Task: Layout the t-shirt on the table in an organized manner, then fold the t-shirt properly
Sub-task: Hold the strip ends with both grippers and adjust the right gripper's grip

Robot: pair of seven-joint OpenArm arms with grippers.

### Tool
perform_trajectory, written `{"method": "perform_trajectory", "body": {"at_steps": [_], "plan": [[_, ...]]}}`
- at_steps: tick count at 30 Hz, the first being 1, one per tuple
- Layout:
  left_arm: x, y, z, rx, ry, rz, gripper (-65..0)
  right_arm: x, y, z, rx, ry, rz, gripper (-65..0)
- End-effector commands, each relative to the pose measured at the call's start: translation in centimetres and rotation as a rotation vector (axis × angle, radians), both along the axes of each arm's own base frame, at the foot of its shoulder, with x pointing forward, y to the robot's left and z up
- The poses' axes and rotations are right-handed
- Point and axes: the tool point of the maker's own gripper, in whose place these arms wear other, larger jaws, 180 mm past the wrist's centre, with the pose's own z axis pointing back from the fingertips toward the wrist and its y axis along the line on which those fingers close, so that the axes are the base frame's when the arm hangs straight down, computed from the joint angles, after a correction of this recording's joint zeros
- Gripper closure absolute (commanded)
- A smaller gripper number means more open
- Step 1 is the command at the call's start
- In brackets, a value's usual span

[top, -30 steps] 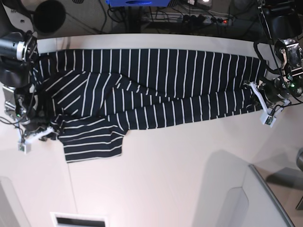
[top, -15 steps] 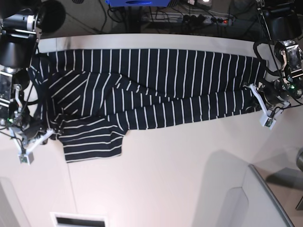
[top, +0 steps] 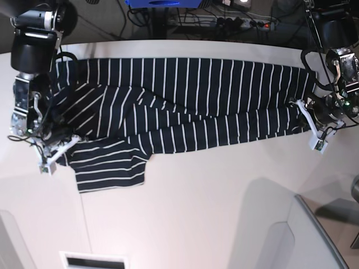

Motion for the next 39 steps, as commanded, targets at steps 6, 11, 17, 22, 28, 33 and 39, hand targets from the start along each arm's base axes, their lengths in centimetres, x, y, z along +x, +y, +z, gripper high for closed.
{"method": "perform_trajectory", "body": {"at_steps": [6, 11, 17, 22, 28, 33, 39], "plan": [[1.3, 0.6, 1.6, 0.010, -0.061, -0.005, 0.0, 0.7, -3.9, -0.2, -0.035, 0.007, -0.045, 0.0], [1.3, 0.2, 1.5, 0.000, -0.083, -0.018, 0.0, 1.0, -3.5, 2.3, -0.066, -0.048, -0.015, 0.0], [1.3, 0.1, 1.4, -0.005, -0.084, -0.018, 0.0, 5.0, -0.9, 8.5, -0.071, -0.228, 0.026, -6.2], [1.4, 0.0, 1.5, -0.005, -0.084, -0.019, 0.0, 8.2, -0.5, 5.3, 0.003, -0.075, 0.018, -33.3], [1.3, 0.1, 1.5, -0.003, -0.083, -0.019, 0.0, 10.7, -0.5, 3.7, -0.017, -0.097, 0.039, -32.6], [1.3, 0.1, 1.4, -0.004, -0.082, -0.019, 0.0, 10.8, -0.3, 2.0, -0.021, -0.104, 0.037, -32.7], [1.2, 0.1, 1.4, -0.004, -0.080, -0.019, 0.0, 10.6, -0.6, 1.5, -0.022, -0.130, 0.015, -32.6]]}}
